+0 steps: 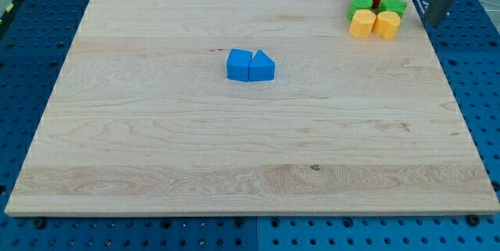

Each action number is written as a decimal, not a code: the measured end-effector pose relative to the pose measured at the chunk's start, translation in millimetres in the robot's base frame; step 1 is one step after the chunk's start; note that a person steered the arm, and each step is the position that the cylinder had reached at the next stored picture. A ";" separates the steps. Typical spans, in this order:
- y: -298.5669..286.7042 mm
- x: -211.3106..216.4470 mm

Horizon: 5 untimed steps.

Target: Push the green circle with green star to the left

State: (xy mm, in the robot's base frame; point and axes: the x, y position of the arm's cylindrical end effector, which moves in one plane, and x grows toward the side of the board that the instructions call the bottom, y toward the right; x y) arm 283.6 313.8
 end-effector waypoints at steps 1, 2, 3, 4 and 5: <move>0.0 -11.2; -9.1 -12.2; -16.8 -13.3; -26.8 -13.3; -33.0 -13.3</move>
State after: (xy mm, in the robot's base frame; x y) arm 270.2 280.8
